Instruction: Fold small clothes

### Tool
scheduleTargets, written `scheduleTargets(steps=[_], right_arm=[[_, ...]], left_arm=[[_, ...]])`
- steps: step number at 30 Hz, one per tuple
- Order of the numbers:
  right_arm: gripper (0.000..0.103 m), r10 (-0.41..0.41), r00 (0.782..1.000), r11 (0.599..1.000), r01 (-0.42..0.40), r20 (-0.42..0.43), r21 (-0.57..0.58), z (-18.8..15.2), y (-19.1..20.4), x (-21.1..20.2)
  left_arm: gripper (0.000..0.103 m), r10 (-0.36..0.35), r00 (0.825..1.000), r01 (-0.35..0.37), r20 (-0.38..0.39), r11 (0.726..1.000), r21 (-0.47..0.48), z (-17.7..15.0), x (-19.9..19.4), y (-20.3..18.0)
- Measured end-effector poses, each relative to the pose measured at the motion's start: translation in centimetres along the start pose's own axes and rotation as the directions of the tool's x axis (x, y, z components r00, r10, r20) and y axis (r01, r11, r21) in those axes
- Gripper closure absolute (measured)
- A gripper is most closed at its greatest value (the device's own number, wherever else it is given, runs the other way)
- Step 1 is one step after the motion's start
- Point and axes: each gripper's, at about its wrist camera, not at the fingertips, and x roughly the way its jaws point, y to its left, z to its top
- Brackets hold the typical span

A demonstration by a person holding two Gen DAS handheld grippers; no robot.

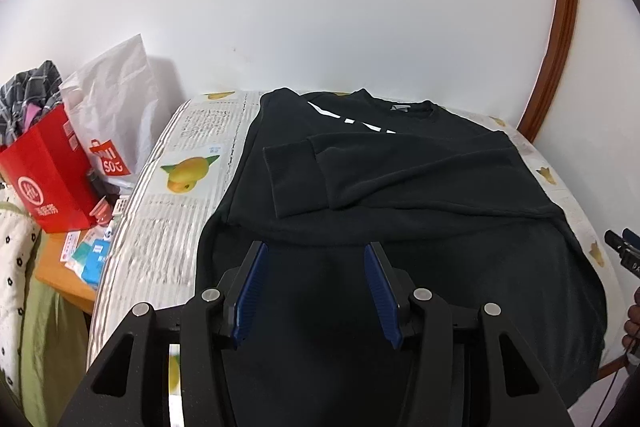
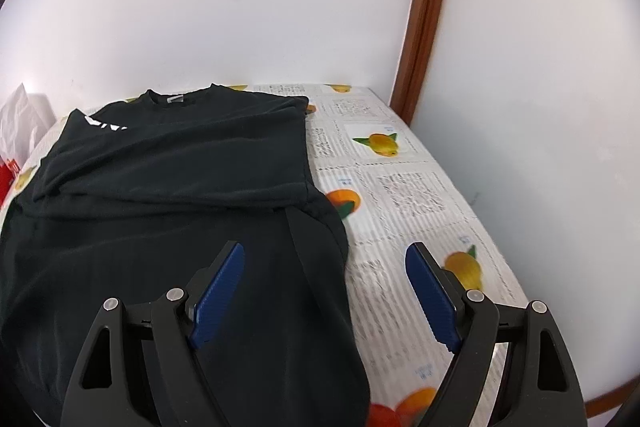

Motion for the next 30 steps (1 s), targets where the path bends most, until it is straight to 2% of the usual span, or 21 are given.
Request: scheduleTargets(steps=[2, 5, 10, 18, 20, 25, 27, 30], right_arm=[[0.021, 0.018, 1.000, 1.000, -0.018, -0.009, 0.017, -0.5, -0.4, -0.5], [0.021, 0.095, 0.995, 0.995, -0.095, -0.011, 0.025, -1.6, -1.0, -1.2], [0.021, 0.068, 0.996, 0.997, -0.066, -0.050, 0.030, -3.4, -2.0, -1.7], [0.021, 0.153, 0.973, 0.988, -0.145, -0.174, 0.058, -7.8, -3.2, 0.0], [0.024, 0.168, 0.970, 0.985, -0.157, -0.175, 0.077, -9.2, -3.3, 0.2], [0.044, 0.238, 0.951, 0.969, -0.219, -0.197, 0.110, -11.4, -3.1, 0.7], [0.047, 0.257, 0.944, 0.965, -0.239, -0.208, 0.108, -11.9, -2.7, 0.9], [0.049, 0.234, 0.953, 0.972, -0.223, -0.190, 0.080, -12.5, -1.7, 0.6]], left_arm=[[0.056, 0.002, 1.000, -0.002, -0.001, 1.000, 0.007, -0.6, -0.8, -0.2], [0.056, 0.010, 1.000, -0.010, 0.004, 1.000, 0.013, -1.8, -2.0, -0.2], [0.056, 0.019, 1.000, -0.019, -0.025, 1.000, 0.002, -4.0, -3.0, 0.8], [0.056, 0.014, 0.994, -0.020, -0.106, 0.998, -0.058, -8.7, -3.2, 3.6], [0.056, 0.008, 0.992, -0.017, -0.127, 0.998, -0.068, -9.6, -3.1, 4.0], [0.056, 0.009, 0.984, -0.029, -0.180, 0.993, -0.112, -11.9, -2.4, 5.1], [0.056, -0.012, 0.980, -0.014, -0.200, 0.992, -0.128, -12.6, -2.1, 5.3], [0.056, -0.010, 0.983, -0.011, -0.185, 0.994, -0.109, -13.5, -2.4, 4.9]])
